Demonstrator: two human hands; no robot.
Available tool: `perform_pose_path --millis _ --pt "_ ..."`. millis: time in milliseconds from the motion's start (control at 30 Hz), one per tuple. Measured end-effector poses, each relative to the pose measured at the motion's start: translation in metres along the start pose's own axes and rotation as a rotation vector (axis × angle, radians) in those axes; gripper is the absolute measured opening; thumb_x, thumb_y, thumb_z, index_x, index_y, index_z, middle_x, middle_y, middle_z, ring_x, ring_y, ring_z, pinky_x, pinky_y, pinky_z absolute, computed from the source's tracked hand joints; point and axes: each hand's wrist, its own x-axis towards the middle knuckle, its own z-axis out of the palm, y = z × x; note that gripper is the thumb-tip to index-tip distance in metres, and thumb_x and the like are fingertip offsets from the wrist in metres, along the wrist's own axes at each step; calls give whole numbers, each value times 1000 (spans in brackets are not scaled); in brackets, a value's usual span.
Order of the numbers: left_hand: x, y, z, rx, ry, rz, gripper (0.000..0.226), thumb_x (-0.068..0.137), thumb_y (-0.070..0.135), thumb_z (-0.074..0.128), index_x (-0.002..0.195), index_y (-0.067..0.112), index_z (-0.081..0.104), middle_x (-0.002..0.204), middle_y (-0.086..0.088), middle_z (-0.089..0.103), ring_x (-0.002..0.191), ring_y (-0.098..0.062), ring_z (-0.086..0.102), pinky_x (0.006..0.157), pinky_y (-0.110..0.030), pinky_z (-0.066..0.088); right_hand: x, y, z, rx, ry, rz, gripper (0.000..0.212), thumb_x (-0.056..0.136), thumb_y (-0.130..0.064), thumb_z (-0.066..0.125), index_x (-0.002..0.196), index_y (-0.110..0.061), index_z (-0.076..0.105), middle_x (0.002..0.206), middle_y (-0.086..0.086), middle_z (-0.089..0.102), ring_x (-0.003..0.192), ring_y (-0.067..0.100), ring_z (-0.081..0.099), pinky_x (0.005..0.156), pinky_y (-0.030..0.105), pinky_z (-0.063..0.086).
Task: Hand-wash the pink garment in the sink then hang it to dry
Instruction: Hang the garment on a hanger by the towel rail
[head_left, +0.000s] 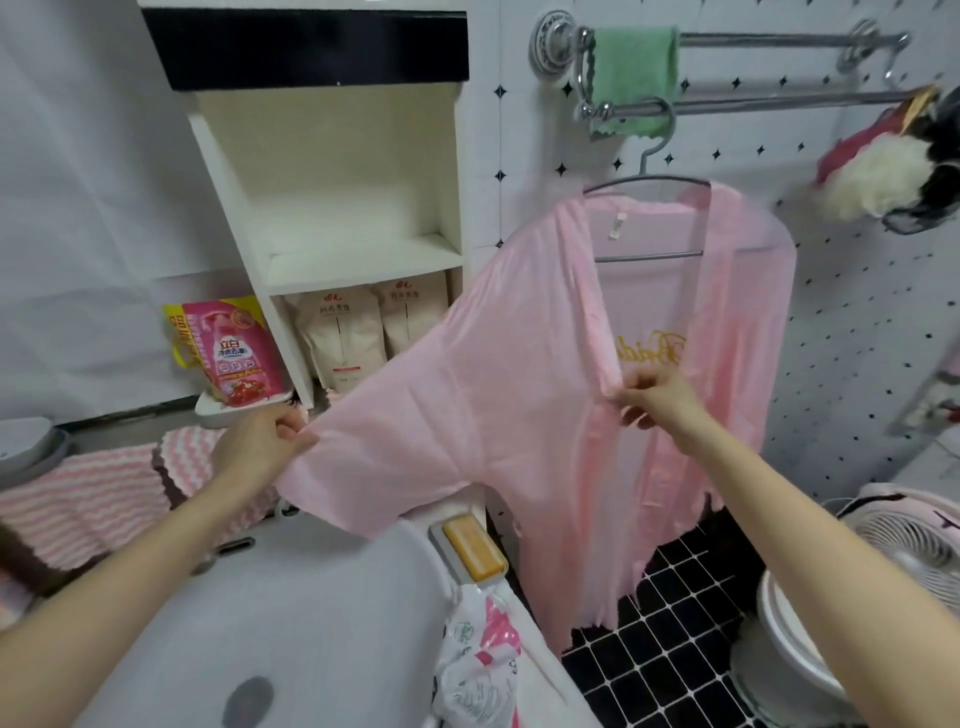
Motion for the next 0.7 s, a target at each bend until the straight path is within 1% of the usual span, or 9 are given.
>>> perform_pose_path --millis 100,133,233,400,500,533,600,667,700 --pt "-2 -1 3 -14 11 -4 18 78 24 76 69 23 59 73 1 63 77 -23 57 64 -28 38 7 3 -8 -87 360 -93 19 73 -14 74 64 -14 57 58 6 55 48 11 53 49 26 38" --pt "-2 0 4 -22 13 5 19 78 24 76 69 23 59 69 3 61 74 -23 56 63 -28 37 7 2 -8 -137 326 -120 19 73 -17 73 65 -15 57 60 6 56 51 14 53 51 28 39" --pt "-3 3 10 0 13 39 18 79 24 74 69 22 59 66 7 59 70 -20 56 61 -27 36 2 0 0 -110 -66 -120 26 83 -6 68 67 -13 48 58 6 56 40 9 55 37 20 38" --pt "-1 3 15 39 55 44 13 82 28 71 74 22 63 70 4 62 74 -23 58 60 -27 37 12 6 -11 -82 162 -169 28 80 -6 72 60 -16 56 46 -5 53 35 2 46 40 17 37" --pt "-6 14 22 53 23 89 10 80 24 72 73 20 66 76 0 63 77 -24 58 59 -27 36 -1 -1 -8 -184 -198 -92 25 81 -8 72 61 -11 57 50 -4 57 41 4 55 40 17 36" --pt "-10 22 27 5 -22 110 9 80 21 72 73 19 67 75 0 62 76 -20 57 59 -27 36 -1 -4 -7 -184 -218 -86 25 82 -8 71 62 -11 56 52 -1 57 42 6 57 41 18 37" --pt "-22 49 39 -146 -204 179 10 81 15 71 72 19 68 69 5 62 68 -9 53 57 -20 36 5 -6 -10 -150 12 -132 22 84 -9 68 65 -11 56 62 8 57 44 11 61 40 19 40" --pt "-36 84 55 -270 -419 280 13 82 14 71 71 21 66 61 10 61 55 0 52 55 -14 38 11 -3 -17 -101 221 -135 10 88 -13 61 85 -4 61 74 16 60 48 23 63 37 23 46" --pt "-41 102 64 -328 -502 320 11 82 14 70 74 20 66 61 8 63 52 1 54 55 -14 41 10 -2 -17 -53 197 -101 11 91 -13 57 92 -2 58 76 19 59 47 27 63 37 26 48"
